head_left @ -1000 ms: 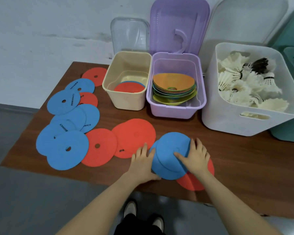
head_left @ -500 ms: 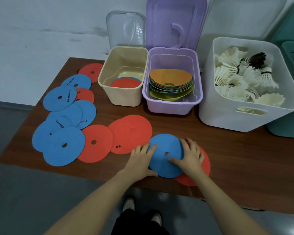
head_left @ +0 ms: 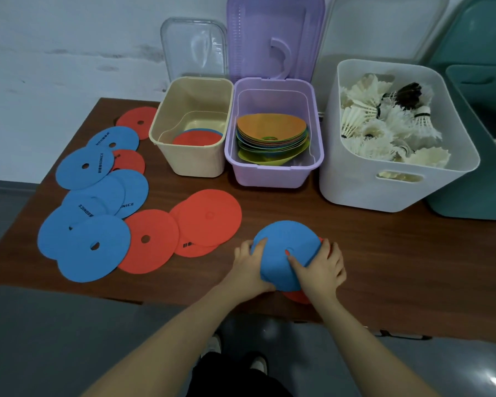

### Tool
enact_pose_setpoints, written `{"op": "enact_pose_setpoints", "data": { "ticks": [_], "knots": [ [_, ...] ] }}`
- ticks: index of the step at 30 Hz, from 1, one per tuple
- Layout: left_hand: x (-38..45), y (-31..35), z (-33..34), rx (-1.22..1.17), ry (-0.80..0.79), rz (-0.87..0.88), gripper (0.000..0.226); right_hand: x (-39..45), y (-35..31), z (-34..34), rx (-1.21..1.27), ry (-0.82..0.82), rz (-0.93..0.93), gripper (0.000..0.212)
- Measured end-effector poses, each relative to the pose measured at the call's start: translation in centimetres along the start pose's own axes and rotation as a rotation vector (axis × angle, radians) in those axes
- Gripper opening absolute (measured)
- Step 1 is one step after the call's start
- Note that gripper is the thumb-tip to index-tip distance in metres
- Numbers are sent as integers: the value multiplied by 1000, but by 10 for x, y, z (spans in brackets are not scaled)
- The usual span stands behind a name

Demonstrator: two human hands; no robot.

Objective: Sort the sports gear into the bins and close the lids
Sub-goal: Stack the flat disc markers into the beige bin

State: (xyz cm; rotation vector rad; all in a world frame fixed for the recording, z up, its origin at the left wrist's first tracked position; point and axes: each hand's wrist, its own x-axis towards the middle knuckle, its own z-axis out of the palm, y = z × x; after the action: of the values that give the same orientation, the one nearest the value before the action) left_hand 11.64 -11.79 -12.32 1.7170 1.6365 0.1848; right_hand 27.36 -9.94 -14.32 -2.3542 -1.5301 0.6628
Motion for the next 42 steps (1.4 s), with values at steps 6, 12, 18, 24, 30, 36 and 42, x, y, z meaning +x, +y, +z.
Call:
{"op": "enact_pose_setpoints", "data": {
  "ticks": [6, 12, 18, 24, 30, 36, 42],
  "knots": [
    [7, 13, 10, 1, 52, 29, 79, 3, 19, -10, 61, -8, -88, 81],
    [16, 16, 9, 187, 50, 19, 79, 4, 38, -25, 8, -153, -257, 90],
    [19, 28, 19, 208, 4, 40, 84, -12, 39, -19, -34, -19, -89, 93],
    [17, 17, 11, 197, 18, 74, 91, -2, 33, -20, 61, -94, -107, 84],
    [22, 5, 4, 227, -13, 72, 107, 4, 25, -30, 105, -169, -359, 64],
    [26, 2, -6, 178, 23, 80, 97, 11, 16, -30, 110, -149, -503, 60],
    [15, -1, -25, 174, 33, 64, 93, 8, 4, -26, 183, -167, -556, 65]
  ]
}}
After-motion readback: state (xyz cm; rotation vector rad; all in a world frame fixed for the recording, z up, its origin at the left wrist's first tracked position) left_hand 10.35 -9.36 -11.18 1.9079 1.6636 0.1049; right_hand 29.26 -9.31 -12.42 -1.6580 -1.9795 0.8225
